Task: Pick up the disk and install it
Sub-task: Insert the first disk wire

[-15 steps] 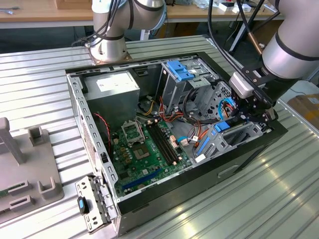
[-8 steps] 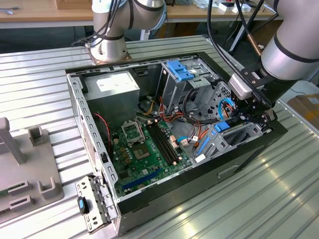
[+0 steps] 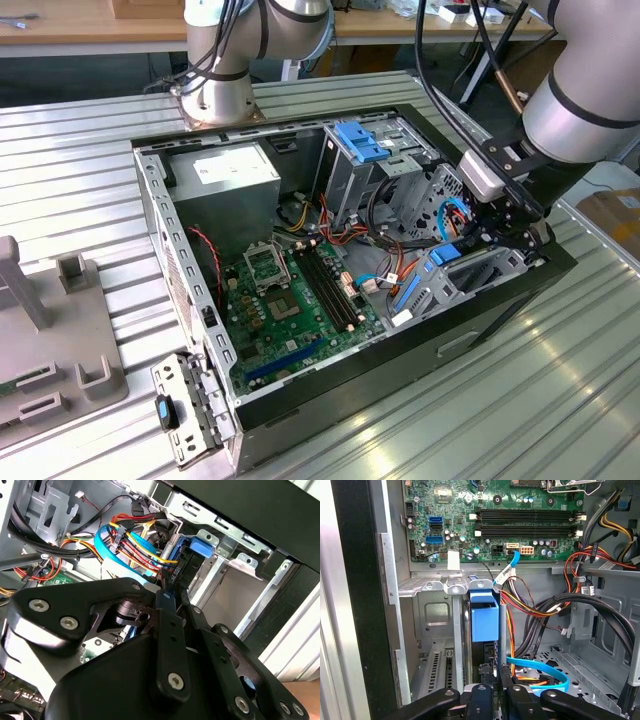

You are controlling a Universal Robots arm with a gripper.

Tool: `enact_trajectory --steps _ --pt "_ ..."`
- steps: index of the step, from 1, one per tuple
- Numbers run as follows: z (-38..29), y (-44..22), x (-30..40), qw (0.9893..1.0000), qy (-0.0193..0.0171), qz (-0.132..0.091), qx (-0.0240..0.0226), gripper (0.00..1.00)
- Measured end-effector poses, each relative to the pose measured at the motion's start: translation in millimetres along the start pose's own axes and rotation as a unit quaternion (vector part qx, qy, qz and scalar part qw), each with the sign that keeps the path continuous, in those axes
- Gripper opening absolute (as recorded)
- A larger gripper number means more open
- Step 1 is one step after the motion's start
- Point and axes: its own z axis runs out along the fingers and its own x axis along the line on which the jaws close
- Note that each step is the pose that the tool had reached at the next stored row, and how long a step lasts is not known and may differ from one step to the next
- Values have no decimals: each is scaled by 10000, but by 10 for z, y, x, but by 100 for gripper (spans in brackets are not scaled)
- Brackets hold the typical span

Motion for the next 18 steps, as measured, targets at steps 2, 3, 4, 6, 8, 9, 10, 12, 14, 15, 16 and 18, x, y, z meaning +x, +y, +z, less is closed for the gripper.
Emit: enact_trajectory --steps 2,3,4,6,8,9,10,12,14,15,16,18 --pt "0 0 0 10000 -1 0 0 17" --pt "-1 0 0 10000 -2 0 0 17" --pt "-2 0 0 10000 -3 0 0 17" --pt "-5 -1 -1 10000 -2 0 0 17" --pt "-7 -1 -1 10000 -1 0 0 17" --pt "-7 -2 -1 10000 -1 0 0 18" --pt "-8 -2 -1 10000 -2 0 0 24" --pt "-12 -2 -1 10000 -8 2 0 31" --pt "-37 -12 -5 10000 -9 2 -1 31" --pt "-41 -20 -5 10000 -10 2 -3 31" --pt "-44 -29 -6 10000 -10 3 -7 31" --pt "-62 -82 -11 10000 -13 8 -39 31"
